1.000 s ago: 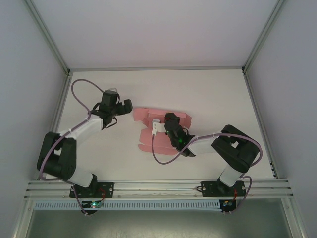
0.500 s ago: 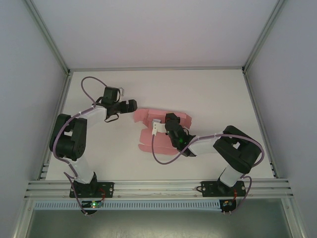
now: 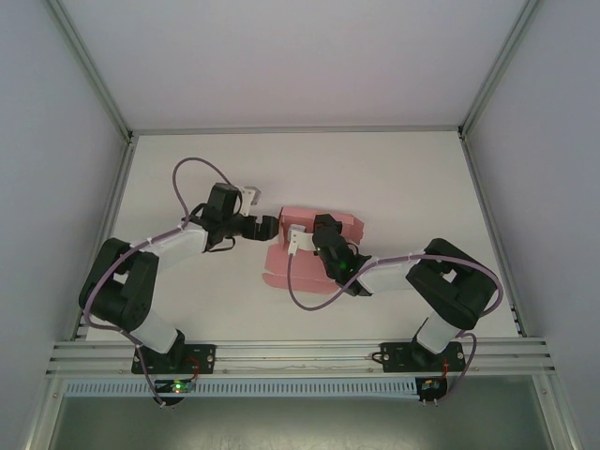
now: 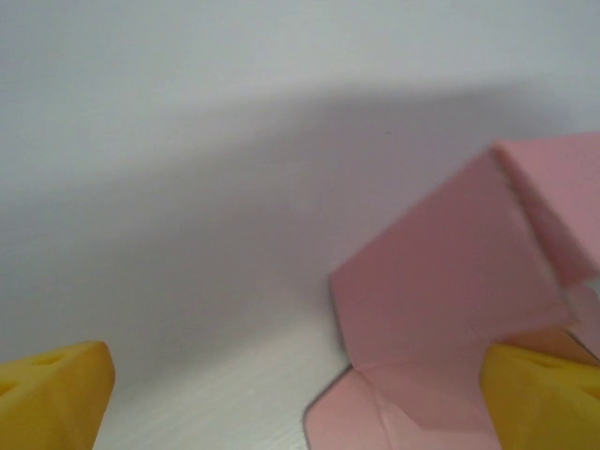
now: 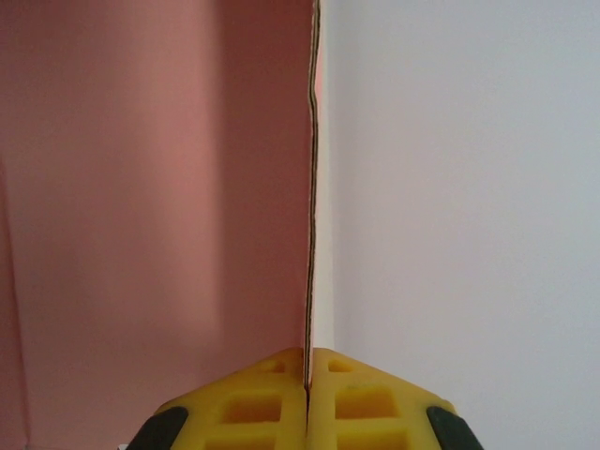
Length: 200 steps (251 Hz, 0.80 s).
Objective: Assemble paper box
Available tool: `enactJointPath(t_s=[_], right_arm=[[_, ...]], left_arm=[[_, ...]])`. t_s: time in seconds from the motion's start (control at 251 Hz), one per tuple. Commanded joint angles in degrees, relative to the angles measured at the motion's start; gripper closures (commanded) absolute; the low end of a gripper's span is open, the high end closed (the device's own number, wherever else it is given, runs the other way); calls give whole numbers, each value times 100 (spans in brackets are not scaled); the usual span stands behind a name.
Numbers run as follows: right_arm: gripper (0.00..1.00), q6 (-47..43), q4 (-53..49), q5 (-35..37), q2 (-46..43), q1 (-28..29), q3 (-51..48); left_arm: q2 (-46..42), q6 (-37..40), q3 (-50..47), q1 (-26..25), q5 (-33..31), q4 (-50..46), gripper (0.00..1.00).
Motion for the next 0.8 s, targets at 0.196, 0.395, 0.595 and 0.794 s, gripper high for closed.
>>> enactJointPath(t_s=[0.196,0.395,0.595,0.794], right_arm=[[100,188,-487,-40,-127,97,-85],[100,205,-495,-32,-161,93,-119],[100,373,-793,-127,-381,88,-125],[100,379,-890,-59,-375,92,-109]], left_arm=[[291,139,215,-283,-217,174,0],[290,122,211,-439,-153,337,0],[-198,262,-197,-449,-515,132,0],[-914,68,-644,-444,-967,95,0]])
